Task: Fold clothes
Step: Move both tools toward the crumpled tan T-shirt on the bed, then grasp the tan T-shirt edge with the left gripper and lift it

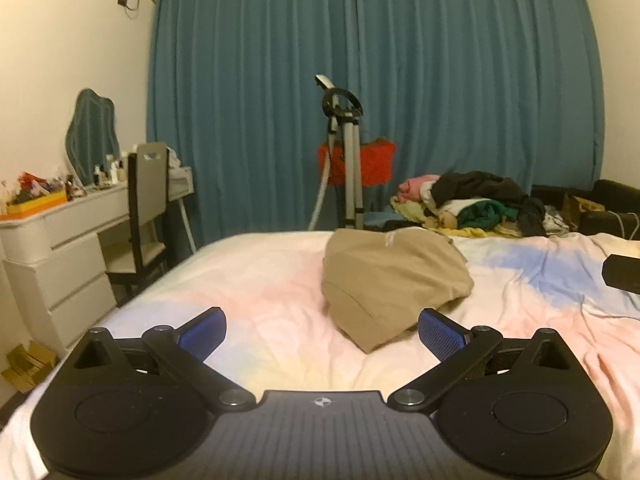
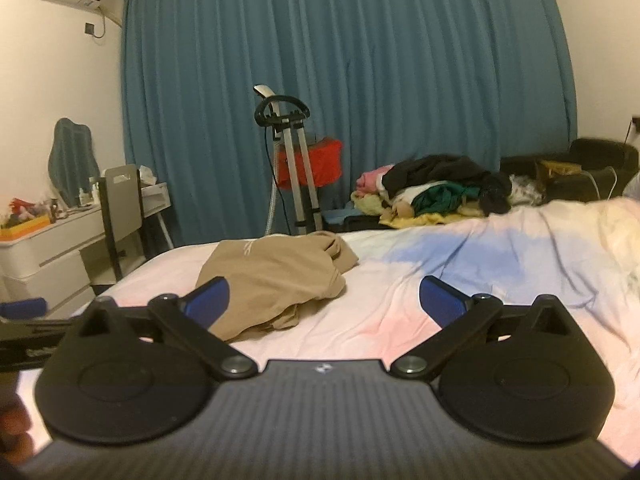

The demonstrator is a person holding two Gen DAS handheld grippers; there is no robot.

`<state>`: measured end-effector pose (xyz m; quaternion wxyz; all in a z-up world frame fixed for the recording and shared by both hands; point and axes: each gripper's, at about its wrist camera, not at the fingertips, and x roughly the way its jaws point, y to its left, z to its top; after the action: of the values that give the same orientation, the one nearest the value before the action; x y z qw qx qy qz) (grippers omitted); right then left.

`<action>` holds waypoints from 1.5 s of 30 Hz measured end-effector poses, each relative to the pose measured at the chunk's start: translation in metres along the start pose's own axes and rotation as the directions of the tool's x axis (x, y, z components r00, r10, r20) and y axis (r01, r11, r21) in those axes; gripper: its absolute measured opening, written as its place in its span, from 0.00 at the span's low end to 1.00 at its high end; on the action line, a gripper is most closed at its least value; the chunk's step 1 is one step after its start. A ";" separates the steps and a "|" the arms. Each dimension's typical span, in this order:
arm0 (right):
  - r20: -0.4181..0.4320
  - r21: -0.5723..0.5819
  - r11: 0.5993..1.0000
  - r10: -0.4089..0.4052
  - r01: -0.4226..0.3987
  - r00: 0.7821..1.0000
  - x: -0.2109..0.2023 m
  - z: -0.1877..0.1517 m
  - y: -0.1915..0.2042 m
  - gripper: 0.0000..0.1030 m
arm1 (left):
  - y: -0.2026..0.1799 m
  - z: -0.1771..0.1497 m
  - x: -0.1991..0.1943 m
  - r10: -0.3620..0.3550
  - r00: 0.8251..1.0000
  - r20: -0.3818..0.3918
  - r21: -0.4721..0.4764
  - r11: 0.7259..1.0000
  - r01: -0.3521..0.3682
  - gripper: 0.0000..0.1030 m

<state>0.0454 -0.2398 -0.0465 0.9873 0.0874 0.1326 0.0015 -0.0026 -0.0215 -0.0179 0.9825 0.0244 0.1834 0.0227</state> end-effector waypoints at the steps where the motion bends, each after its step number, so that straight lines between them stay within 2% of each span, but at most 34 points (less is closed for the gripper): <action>1: -0.002 0.006 1.000 -0.009 0.009 1.000 0.000 0.000 -0.001 1.00 | -0.002 0.000 0.004 -0.017 1.000 -0.009 -0.003 1.000 0.017 1.00; 4: -0.002 0.025 0.999 -0.039 0.039 0.999 -0.003 -0.006 -0.004 1.00 | -0.017 0.001 0.028 -0.078 0.996 -0.041 0.044 0.996 0.080 1.00; 6: -0.004 0.054 0.997 -0.056 0.056 0.998 -0.004 -0.008 -0.012 1.00 | -0.037 -0.003 0.053 -0.076 0.992 -0.097 0.127 0.988 0.088 1.00; 8: -0.004 0.079 0.993 -0.085 0.085 0.996 -0.001 -0.010 -0.021 1.00 | -0.059 -0.005 0.087 -0.092 0.981 -0.171 0.197 0.972 0.126 1.00; 10: -0.001 0.093 0.990 -0.106 0.105 0.994 0.002 -0.014 -0.030 1.00 | -0.078 -0.007 0.118 -0.114 0.972 -0.205 0.234 0.959 0.162 1.00; 16: -0.043 0.149 0.970 -0.186 0.191 0.982 0.033 -0.036 -0.067 1.00 | -0.134 -0.014 0.204 -0.110 0.979 -0.174 0.366 0.915 0.168 0.95; 20: -0.083 0.205 0.952 -0.217 0.229 0.973 0.068 -0.052 -0.085 1.00 | -0.170 -0.015 0.250 -0.113 0.986 -0.121 0.439 0.885 0.156 0.92; 22: -0.100 0.219 0.946 -0.222 0.239 0.970 0.085 -0.061 -0.089 1.00 | -0.184 -0.018 0.271 -0.104 0.990 -0.090 0.478 0.868 0.135 0.84; 23: -0.103 0.224 0.944 -0.224 0.242 0.969 0.092 -0.065 -0.090 1.00 | -0.186 -0.018 0.278 -0.097 0.992 -0.085 0.487 0.864 0.126 0.70; 24: -0.104 0.227 0.943 -0.226 0.244 0.969 0.097 -0.070 -0.090 1.00 | -0.189 -0.018 0.284 -0.089 0.993 -0.080 0.496 0.860 0.117 0.48; 25: -0.105 0.230 0.941 -0.228 0.247 0.968 0.103 -0.074 -0.091 1.00 | -0.190 -0.017 0.290 -0.085 0.993 -0.079 0.500 0.858 0.113 0.37; 26: -0.107 0.231 0.941 -0.229 0.249 0.967 0.107 -0.079 -0.090 1.00 | -0.187 -0.013 0.289 -0.094 0.992 -0.087 0.491 0.862 0.125 0.18; 27: -0.109 0.230 0.940 -0.231 0.250 0.967 0.110 -0.083 -0.089 1.00 | -0.183 -0.008 0.285 -0.115 0.990 -0.087 0.475 0.868 0.143 0.14; 30: -0.088 0.249 0.941 -0.212 0.228 0.973 0.116 -0.083 -0.087 1.00 | -0.148 0.015 0.247 -0.173 0.984 -0.037 0.374 0.911 0.174 0.11; 34: 0.010 0.187 0.959 -0.218 0.212 0.976 0.109 -0.079 -0.078 1.00 | -0.096 0.036 0.174 -0.228 0.973 0.023 0.273 0.938 0.214 0.10; 37: 0.048 0.182 0.968 -0.185 0.173 0.982 0.100 -0.078 -0.071 1.00 | -0.054 0.043 0.124 -0.261 0.963 0.059 0.166 0.954 0.249 0.10; 41: 0.104 0.119 0.985 -0.141 0.128 0.985 0.077 -0.076 -0.052 1.00 | -0.006 0.037 0.072 -0.288 0.953 0.094 0.042 0.958 0.285 0.09; 45: 0.164 0.004 0.995 -0.099 0.100 0.982 0.044 -0.069 -0.025 1.00 | 0.027 0.030 0.044 -0.347 0.932 0.108 -0.050 0.934 0.353 0.09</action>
<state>0.0696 -0.2513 -0.1275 0.9939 0.0784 0.0553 -0.0547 0.0480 0.0069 -0.0037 0.9788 -0.0415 0.1359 -0.1476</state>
